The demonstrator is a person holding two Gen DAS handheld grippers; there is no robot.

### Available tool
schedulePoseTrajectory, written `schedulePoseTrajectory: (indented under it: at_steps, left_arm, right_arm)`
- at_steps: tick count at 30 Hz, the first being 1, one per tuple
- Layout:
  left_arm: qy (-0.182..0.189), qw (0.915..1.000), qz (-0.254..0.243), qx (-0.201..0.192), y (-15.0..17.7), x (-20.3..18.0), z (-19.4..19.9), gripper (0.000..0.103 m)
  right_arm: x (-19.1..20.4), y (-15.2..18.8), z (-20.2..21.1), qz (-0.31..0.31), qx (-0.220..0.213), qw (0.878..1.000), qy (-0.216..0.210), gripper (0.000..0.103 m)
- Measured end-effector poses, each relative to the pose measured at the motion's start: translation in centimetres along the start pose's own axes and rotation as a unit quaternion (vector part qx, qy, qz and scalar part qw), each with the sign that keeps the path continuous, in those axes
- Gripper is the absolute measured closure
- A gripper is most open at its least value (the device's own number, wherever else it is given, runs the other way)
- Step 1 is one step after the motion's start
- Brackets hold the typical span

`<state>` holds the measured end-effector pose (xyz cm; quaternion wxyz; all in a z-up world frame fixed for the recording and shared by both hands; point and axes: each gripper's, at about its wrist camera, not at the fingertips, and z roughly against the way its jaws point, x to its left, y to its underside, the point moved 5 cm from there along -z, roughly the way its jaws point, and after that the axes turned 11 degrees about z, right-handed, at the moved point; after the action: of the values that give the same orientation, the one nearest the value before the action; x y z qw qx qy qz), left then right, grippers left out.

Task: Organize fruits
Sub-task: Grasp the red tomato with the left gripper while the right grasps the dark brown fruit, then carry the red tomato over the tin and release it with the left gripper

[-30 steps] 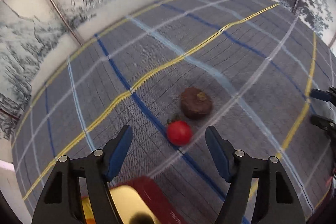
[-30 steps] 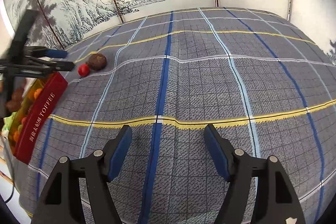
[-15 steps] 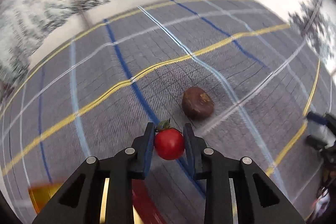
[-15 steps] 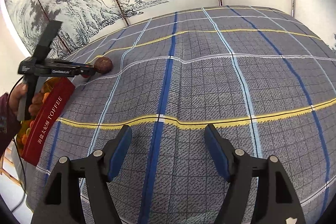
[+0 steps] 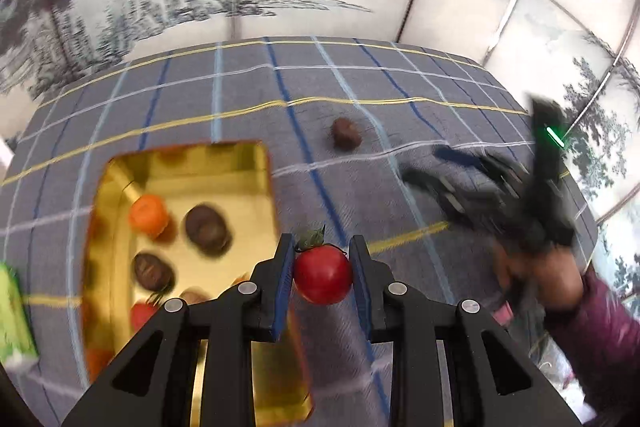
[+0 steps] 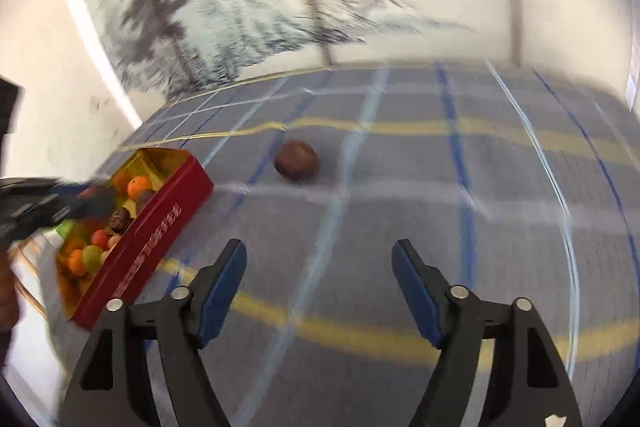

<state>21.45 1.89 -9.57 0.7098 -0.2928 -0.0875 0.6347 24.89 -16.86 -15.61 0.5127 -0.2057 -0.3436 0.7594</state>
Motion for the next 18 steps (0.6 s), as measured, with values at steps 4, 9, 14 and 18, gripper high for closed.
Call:
schedulePoseTrajectory:
  at_steps: [4, 9, 14, 18]
  left_arm:
    - [-0.013, 0.9996, 0.02, -0.013, 1.2, 2.2, 2.4, 0.075]
    - [-0.026, 0.9986, 0.041, -0.02, 2.2, 4.5, 4.0, 0.075]
    - [-0.028, 0.9969, 0.068, -0.027, 2.6, 6.6, 4.6, 0.075]
    - [-0.035, 0.9953, 0.086, -0.029, 3.4, 8.3, 4.9, 0.074]
  right_arm:
    - [0.7, -3.6, -4.3, 0.03, 0.013, 0.999, 0.014, 0.028]
    - [1.0, -5.2, -8.7, 0.05, 0.046, 0.997, 0.037, 0.028]
    - [0.7, -4.5, -10.5, 0.053, 0.087, 0.994, 0.037, 0.067]
    - [1.5, -3.0, -5.8, 0.03, 0.054, 0.998, 0.014, 0.067]
